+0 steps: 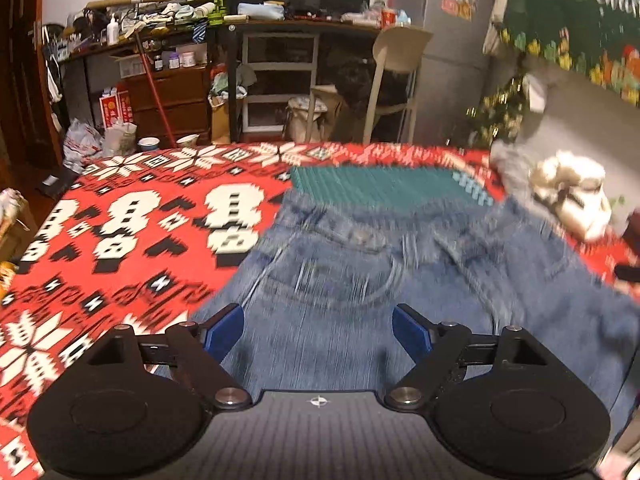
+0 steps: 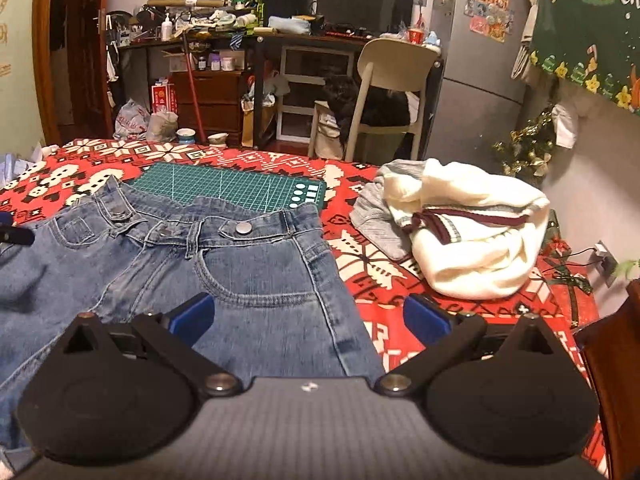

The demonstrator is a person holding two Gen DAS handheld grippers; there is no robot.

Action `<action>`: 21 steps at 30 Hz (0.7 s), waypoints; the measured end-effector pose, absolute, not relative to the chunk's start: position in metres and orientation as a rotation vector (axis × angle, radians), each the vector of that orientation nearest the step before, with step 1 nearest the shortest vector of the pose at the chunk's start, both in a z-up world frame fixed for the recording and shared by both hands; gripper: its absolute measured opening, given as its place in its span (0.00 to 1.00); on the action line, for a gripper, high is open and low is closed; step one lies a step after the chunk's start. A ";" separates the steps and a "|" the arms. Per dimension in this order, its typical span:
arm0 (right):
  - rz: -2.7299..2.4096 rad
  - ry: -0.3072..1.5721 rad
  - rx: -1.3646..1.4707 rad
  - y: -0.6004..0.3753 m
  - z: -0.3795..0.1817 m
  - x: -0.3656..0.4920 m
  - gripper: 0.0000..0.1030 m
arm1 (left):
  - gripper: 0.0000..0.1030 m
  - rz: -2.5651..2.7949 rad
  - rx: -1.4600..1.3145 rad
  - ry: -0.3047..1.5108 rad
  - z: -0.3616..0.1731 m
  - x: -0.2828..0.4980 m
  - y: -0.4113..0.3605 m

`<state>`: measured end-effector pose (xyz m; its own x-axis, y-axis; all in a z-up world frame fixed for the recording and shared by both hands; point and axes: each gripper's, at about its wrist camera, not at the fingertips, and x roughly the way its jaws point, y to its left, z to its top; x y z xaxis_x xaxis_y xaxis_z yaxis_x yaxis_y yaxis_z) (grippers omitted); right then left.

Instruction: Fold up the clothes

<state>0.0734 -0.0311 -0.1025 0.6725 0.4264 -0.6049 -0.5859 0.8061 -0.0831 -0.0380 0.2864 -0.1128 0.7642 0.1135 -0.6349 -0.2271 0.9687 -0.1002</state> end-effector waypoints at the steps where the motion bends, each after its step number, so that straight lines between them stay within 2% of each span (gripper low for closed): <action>1: 0.581 0.613 -0.282 -0.029 -0.103 0.078 0.94 | 0.79 0.181 -0.181 0.674 -0.111 -0.034 0.288; 4: 0.592 0.637 -0.265 -0.022 -0.102 0.094 0.86 | 0.78 0.179 -0.137 0.673 -0.108 -0.018 0.291; 6: 0.603 0.645 -0.248 -0.018 -0.102 0.104 0.83 | 0.74 0.169 -0.107 0.667 -0.108 -0.009 0.295; 7: 0.609 0.647 -0.246 -0.015 -0.102 0.109 0.82 | 0.69 0.164 -0.091 0.664 -0.107 -0.004 0.296; 10: 0.622 0.666 -0.259 -0.004 -0.103 0.128 0.66 | 0.61 0.150 -0.074 0.667 -0.109 0.011 0.305; 12: 0.625 0.689 -0.262 0.004 -0.107 0.142 0.50 | 0.58 0.153 -0.080 0.682 -0.113 0.021 0.314; 15: 0.623 0.734 -0.241 0.013 -0.114 0.163 0.38 | 0.52 0.155 -0.101 0.709 -0.122 0.033 0.325; 17: 0.614 0.758 -0.229 0.017 -0.119 0.176 0.35 | 0.48 0.156 -0.115 0.727 -0.127 0.041 0.332; 21: 0.590 0.809 -0.211 0.022 -0.132 0.198 0.35 | 0.47 0.165 -0.153 0.750 -0.136 0.044 0.346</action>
<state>0.1983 0.0223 -0.1321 0.5408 0.4142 -0.7321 -0.5704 0.8202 0.0427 0.0438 0.3459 -0.1360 0.7202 0.0946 -0.6873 -0.2036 0.9759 -0.0791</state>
